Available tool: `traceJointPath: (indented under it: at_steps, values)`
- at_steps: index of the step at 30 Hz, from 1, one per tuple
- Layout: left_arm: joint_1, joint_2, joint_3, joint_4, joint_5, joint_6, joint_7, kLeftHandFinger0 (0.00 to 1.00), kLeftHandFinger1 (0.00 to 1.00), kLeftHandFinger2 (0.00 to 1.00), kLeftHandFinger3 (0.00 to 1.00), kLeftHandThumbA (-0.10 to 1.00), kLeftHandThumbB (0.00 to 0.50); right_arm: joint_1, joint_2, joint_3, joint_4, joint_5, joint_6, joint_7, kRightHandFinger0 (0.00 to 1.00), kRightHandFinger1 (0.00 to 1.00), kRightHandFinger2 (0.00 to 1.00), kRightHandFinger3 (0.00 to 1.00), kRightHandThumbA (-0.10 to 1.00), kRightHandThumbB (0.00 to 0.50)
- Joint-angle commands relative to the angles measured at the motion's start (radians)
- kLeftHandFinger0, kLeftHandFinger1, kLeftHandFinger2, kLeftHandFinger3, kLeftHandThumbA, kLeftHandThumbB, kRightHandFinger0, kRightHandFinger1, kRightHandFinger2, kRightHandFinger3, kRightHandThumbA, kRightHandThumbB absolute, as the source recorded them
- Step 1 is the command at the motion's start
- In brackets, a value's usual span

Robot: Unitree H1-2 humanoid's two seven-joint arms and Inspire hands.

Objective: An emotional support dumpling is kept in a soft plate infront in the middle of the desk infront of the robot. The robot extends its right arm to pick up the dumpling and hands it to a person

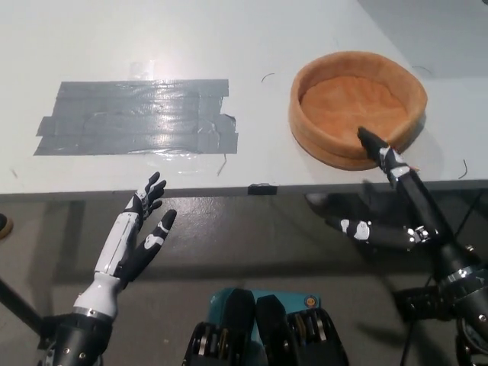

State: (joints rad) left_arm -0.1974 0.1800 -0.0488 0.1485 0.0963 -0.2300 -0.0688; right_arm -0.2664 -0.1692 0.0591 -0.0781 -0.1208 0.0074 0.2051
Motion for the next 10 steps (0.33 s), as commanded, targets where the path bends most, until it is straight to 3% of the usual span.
traceJointPath:
  at_steps: [1, 4, 10]
  values:
    - [-0.002, 0.010, -0.003, -0.008, -0.003, -0.028, -0.015, 1.00, 1.00, 1.00, 1.00, 0.78, 0.260, 0.001, 0.009, -0.024, 0.088, 0.053, -0.123, -0.025, 1.00, 1.00, 1.00, 1.00, 0.93, 0.355]
    - [-0.002, 0.010, -0.005, -0.011, 0.009, -0.030, -0.010, 1.00, 1.00, 1.00, 1.00, 0.81, 0.271, 0.017, 0.009, -0.022, 0.107, 0.062, -0.133, -0.022, 1.00, 1.00, 1.00, 1.00, 0.91, 0.336]
    - [0.014, 0.005, -0.009, -0.017, -0.002, -0.025, -0.020, 1.00, 1.00, 1.00, 1.00, 0.80, 0.275, 0.055, 0.004, -0.009, 0.135, 0.055, -0.157, -0.015, 1.00, 1.00, 1.00, 1.00, 0.94, 0.364]
